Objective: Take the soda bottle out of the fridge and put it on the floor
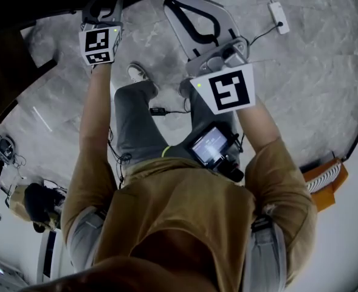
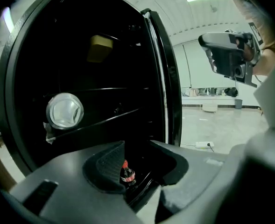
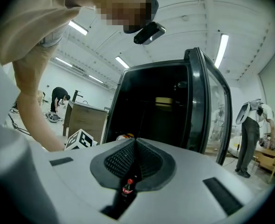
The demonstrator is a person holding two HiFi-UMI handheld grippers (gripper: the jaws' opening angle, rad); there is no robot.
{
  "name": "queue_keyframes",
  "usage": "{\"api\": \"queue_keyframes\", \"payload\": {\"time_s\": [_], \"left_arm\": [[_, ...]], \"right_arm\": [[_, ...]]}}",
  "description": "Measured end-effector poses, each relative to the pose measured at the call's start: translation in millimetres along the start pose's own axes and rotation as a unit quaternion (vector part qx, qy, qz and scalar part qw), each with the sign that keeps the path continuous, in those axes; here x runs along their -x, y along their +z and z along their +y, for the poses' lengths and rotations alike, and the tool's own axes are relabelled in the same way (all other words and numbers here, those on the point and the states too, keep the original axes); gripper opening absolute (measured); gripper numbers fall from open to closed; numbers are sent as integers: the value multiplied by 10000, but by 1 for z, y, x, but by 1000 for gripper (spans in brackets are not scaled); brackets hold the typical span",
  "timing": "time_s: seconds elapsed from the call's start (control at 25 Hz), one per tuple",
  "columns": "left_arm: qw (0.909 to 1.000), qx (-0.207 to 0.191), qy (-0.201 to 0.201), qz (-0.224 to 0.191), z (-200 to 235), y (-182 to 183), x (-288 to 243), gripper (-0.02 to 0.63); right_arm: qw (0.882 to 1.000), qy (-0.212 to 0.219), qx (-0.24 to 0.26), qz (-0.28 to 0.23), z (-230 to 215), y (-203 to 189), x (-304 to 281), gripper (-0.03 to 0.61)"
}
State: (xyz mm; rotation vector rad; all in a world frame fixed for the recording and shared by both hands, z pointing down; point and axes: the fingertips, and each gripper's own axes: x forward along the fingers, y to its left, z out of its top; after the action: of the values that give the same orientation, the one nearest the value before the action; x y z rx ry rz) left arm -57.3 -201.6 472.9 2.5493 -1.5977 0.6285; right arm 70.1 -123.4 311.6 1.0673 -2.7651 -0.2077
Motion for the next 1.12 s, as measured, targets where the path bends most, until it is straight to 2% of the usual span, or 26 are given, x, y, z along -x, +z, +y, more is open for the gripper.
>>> {"api": "queue_keyframes", "payload": {"time_s": [0.32, 0.6, 0.8, 0.92, 1.12], "left_arm": [[9998, 197, 75, 28, 12, -48, -59, 190], [9991, 225, 300, 199, 26, -86, -104, 206], [9981, 454, 350, 207, 32, -102, -130, 275], [9982, 460, 294, 245, 34, -111, -142, 278], [9958, 834, 272, 253, 40, -127, -156, 279]], "right_arm": [[9999, 83, 93, 16, 0, -56, -22, 2], [9999, 74, 88, 74, 5, -92, -32, 2], [9999, 75, 86, 77, 5, -112, -37, 2], [9999, 80, 118, 68, 4, -121, -44, 2], [9999, -44, 110, -19, 3, -131, -49, 2]]}}
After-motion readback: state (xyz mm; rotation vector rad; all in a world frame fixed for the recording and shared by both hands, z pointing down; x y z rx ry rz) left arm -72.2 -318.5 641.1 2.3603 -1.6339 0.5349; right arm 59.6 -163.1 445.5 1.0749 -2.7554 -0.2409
